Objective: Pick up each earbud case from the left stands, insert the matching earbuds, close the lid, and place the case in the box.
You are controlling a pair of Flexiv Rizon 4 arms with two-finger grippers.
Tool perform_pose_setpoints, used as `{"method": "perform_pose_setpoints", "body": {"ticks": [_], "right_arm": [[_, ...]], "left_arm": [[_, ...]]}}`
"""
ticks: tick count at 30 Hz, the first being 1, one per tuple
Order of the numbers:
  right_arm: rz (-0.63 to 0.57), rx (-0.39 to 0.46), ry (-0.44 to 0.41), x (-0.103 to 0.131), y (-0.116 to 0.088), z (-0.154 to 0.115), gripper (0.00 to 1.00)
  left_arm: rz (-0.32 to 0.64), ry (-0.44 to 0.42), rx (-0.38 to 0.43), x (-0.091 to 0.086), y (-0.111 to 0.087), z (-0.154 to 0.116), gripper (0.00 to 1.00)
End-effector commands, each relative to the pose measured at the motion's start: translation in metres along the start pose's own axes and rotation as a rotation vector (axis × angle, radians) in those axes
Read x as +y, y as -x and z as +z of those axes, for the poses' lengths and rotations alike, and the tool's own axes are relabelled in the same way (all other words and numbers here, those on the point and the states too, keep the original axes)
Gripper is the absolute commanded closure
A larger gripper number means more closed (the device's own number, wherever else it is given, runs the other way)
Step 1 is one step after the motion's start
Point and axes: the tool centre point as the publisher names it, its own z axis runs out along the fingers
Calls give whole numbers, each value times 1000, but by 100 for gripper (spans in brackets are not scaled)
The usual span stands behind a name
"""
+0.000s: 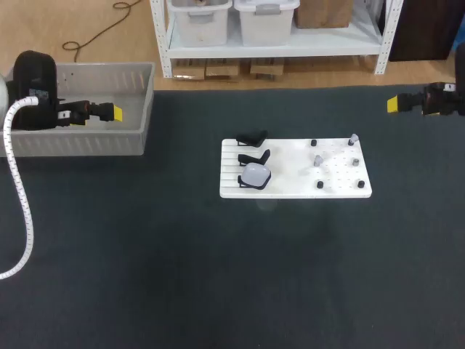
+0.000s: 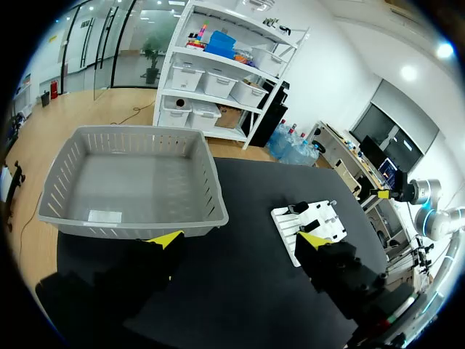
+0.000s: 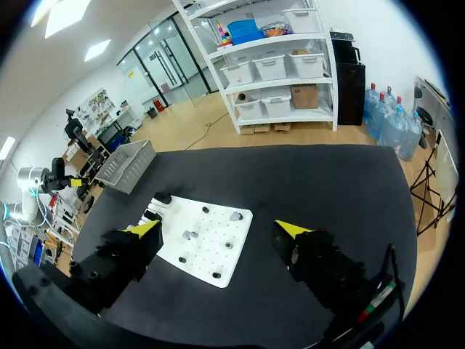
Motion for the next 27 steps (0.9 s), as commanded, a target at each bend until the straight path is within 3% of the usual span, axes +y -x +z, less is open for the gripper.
{"method": "perform_pose_setpoints", "body": {"ticks": [1, 20, 27], "right_arm": [[-1, 0, 1, 0, 0, 0, 0], [-1, 0, 1, 0, 0, 0, 0], [-1, 0, 1, 0, 0, 0, 0]], "left_arm": [[-1, 8, 7, -1, 1, 0, 0], [-1, 8, 7, -1, 1, 0, 0], [148, -156, -28, -21, 3, -2, 0]]}}
